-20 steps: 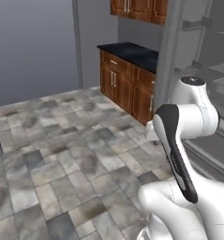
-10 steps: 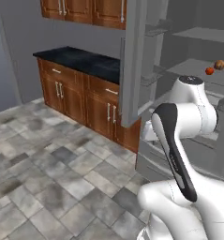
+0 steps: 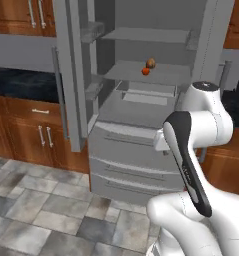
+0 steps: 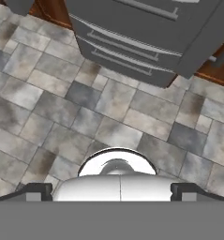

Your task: Pick up each apple from the fridge and place one apple on each plate on the dining counter.

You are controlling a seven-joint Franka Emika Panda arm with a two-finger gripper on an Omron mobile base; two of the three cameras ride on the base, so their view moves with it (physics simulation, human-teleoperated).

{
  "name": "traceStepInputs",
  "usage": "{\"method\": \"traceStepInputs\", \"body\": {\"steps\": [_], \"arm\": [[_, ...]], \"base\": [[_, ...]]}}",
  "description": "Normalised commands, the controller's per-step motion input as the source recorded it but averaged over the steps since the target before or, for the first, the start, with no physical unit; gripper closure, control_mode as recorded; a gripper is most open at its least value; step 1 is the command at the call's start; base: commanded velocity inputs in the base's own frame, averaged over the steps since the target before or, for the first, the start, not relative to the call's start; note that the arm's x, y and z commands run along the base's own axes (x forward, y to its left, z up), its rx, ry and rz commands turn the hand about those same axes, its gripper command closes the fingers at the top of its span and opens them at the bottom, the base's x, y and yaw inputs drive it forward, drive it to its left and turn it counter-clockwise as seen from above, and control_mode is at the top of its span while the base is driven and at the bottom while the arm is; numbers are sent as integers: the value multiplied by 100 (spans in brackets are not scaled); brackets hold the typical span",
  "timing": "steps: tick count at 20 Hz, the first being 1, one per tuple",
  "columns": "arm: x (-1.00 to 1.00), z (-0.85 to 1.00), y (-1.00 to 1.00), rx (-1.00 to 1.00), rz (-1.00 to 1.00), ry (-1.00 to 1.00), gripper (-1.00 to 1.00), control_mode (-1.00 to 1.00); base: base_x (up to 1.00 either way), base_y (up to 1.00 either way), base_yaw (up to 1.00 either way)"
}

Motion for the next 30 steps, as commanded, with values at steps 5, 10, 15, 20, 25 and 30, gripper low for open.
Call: {"method": "traceStepInputs", "body": {"steps": [5,10,15,20,25,30], "arm": [[0,0,0,0,0,0,-100,100],[0,0,0,0,0,0,-100,100],[0,0,0,0,0,0,-100,100],[0,0,0,0,0,0,-100,100],[0,0,0,0,0,0,-100,100],[0,0,0,0,0,0,-100,100]], "base": [[26,62,-36],[24,64,-48],[27,79,-47],[24,76,-35],[32,-47,-2],[56,-66,12]]}}
